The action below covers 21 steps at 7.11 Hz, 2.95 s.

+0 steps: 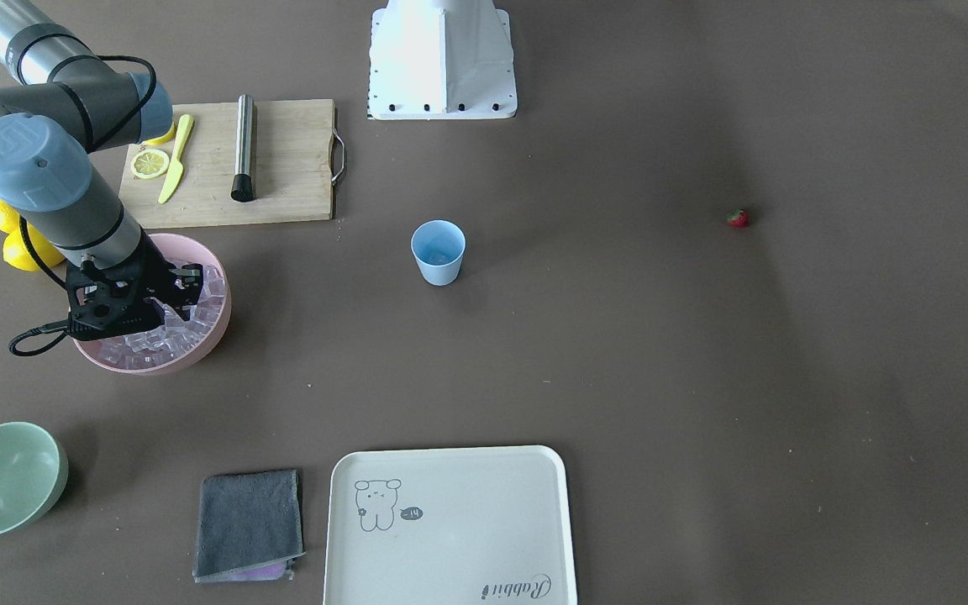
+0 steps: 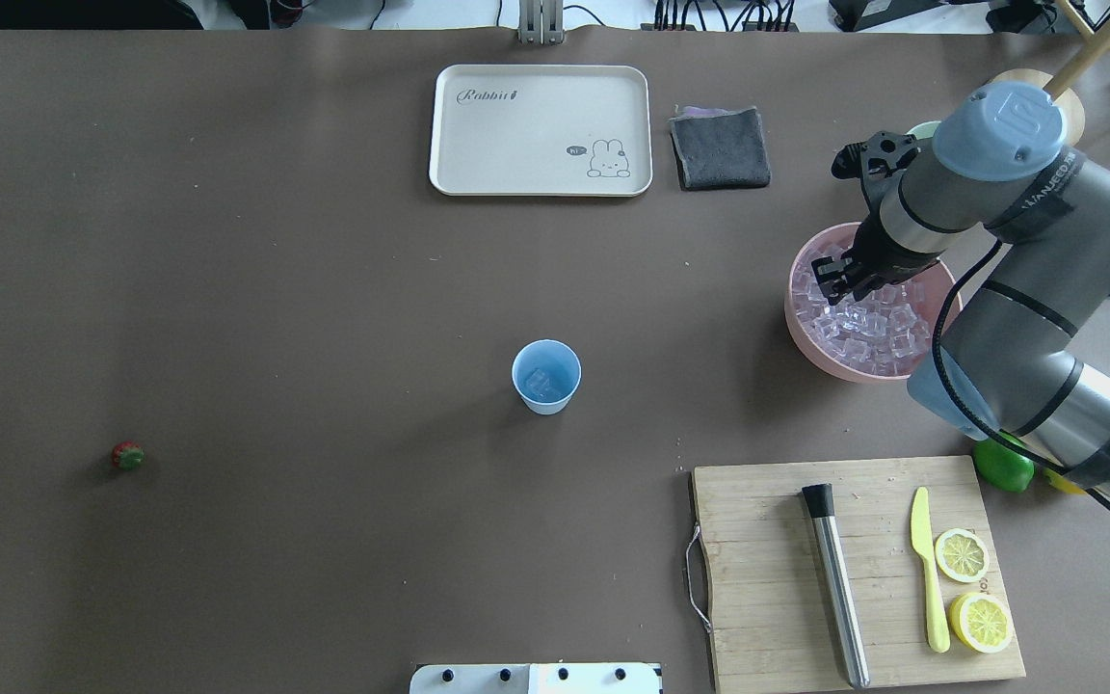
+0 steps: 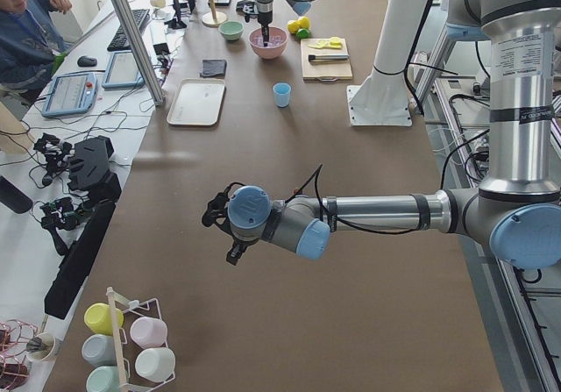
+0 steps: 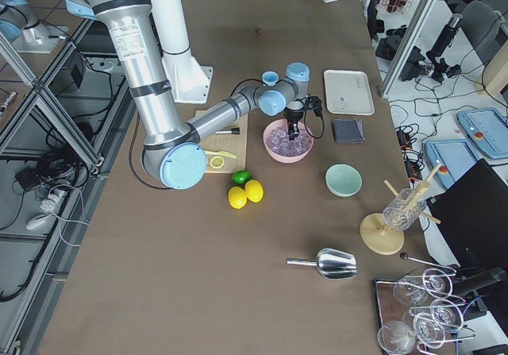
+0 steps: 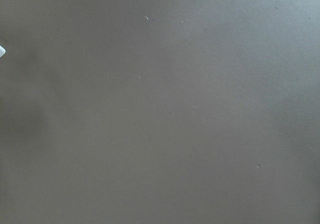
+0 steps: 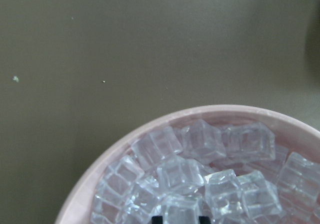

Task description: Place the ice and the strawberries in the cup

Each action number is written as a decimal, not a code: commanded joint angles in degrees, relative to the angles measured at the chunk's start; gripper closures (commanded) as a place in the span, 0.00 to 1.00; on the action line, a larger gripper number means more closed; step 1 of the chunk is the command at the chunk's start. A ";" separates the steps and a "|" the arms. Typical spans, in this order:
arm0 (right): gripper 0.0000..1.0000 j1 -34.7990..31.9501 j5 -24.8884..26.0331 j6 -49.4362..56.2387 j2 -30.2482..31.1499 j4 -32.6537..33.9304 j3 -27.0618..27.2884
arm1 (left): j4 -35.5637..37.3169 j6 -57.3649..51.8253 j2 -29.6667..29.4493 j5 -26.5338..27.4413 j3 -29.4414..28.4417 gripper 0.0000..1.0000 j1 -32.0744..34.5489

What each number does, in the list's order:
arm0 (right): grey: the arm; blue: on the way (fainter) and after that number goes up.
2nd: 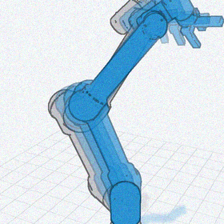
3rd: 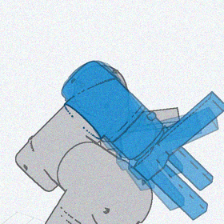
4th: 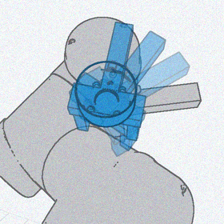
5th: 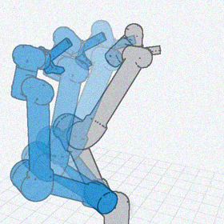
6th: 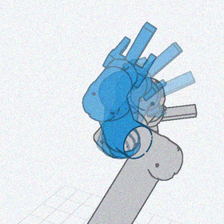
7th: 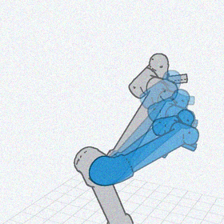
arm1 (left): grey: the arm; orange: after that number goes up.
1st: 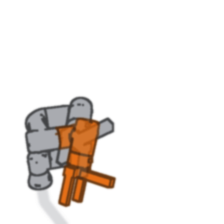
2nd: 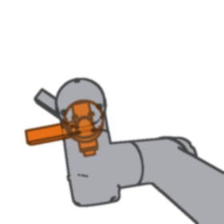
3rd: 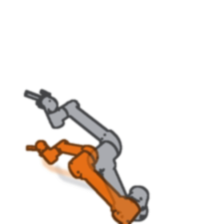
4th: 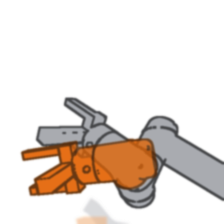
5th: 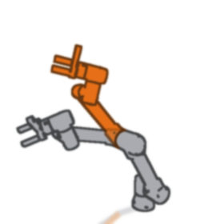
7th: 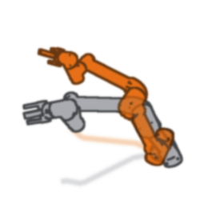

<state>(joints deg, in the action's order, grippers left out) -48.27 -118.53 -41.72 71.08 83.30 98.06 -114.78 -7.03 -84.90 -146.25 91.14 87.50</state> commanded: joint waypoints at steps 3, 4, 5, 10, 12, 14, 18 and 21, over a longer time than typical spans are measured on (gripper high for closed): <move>1.00 -2.26 -1.34 -0.03 -0.24 0.72 3.35 | 0.00 0.00 0.00 0.00 0.00 0.01 -0.05; 1.00 -3.84 -3.87 -0.12 -0.33 0.99 4.59 | 0.00 0.00 0.00 0.00 0.00 0.01 -0.48; 1.00 -4.90 -5.55 -0.12 -1.28 3.16 5.73 | 0.00 0.00 0.00 0.00 0.00 0.01 -0.58; 1.00 11.12 7.37 -39.22 -18.67 10.57 7.06 | 0.09 0.09 -0.09 0.00 -0.09 0.01 -0.66; 1.00 19.58 17.24 -50.17 -25.42 14.32 4.01 | 0.00 1.32 -0.35 -0.09 -0.09 0.01 -0.75; 1.00 22.42 21.06 -52.68 -27.49 14.79 1.17 | 0.00 1.32 -0.26 -0.09 -0.18 0.01 -0.84; 0.00 22.43 21.24 -49.96 -27.05 14.26 1.43 | 0.09 1.41 -0.26 0.00 -0.18 0.01 -0.93; 0.00 15.78 13.46 -41.12 -22.68 14.52 6.15 | 0.09 1.49 -0.26 -0.09 -0.09 0.01 -1.02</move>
<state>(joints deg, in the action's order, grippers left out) -28.96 -100.77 -87.37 45.51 97.71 101.55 -114.70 -5.66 -85.17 -146.27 90.98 86.51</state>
